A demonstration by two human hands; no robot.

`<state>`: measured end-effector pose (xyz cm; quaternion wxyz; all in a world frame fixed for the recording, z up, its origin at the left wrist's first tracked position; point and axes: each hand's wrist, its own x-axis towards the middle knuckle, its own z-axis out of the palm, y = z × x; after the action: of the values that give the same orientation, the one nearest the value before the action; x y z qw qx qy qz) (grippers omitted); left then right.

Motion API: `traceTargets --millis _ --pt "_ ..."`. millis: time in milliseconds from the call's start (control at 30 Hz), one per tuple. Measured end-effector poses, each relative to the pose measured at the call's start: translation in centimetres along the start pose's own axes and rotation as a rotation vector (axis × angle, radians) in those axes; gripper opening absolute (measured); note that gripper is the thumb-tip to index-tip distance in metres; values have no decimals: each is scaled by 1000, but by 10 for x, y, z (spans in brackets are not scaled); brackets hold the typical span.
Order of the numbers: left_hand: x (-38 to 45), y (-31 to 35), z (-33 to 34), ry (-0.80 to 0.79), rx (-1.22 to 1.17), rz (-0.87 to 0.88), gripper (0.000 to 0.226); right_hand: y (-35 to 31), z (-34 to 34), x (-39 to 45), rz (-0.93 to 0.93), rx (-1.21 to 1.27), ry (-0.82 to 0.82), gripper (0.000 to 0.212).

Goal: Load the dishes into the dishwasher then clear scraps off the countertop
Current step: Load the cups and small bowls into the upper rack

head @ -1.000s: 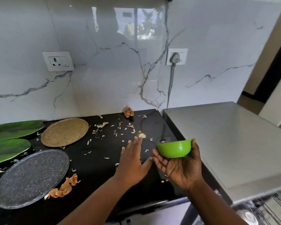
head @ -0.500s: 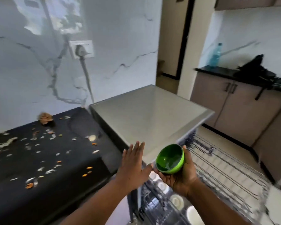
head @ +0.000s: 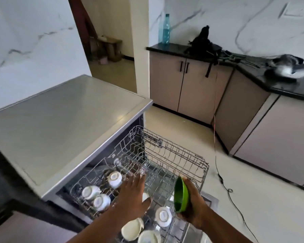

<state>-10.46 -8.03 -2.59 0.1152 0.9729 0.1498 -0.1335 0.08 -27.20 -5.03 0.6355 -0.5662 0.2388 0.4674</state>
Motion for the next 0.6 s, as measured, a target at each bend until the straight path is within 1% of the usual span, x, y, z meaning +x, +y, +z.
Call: traceTargets --millis 67,167,233,300,333,433,467,533,600 --pt "10 1 6 -4 28 -28 98 -7 -14 10 -20 -60 47 87" --pt "23 -4 20 -114 0 -52 101 -17 -24 27 -55 -141 145 70" --pt "33 -10 27 -132 -7 -73 95 -23 -25 39 -77 -209 197 66" --pt "41 -15 34 -157 -5 -67 87 -28 -22 54 -102 -282 260 70" --pt "45 -17 37 -176 -10 -58 87 -30 -20 65 -115 -321 299 76" --pt "59 -28 46 -248 16 -49 84 -37 -10 90 -167 -394 380 102" --pt "64 -32 47 -267 25 -41 82 -40 -7 98 -181 -398 397 107" --pt "77 -42 49 -287 26 -27 81 -46 0 114 -198 -405 420 107" --pt "91 -55 48 -288 44 -3 81 -52 7 129 -201 -444 456 98"
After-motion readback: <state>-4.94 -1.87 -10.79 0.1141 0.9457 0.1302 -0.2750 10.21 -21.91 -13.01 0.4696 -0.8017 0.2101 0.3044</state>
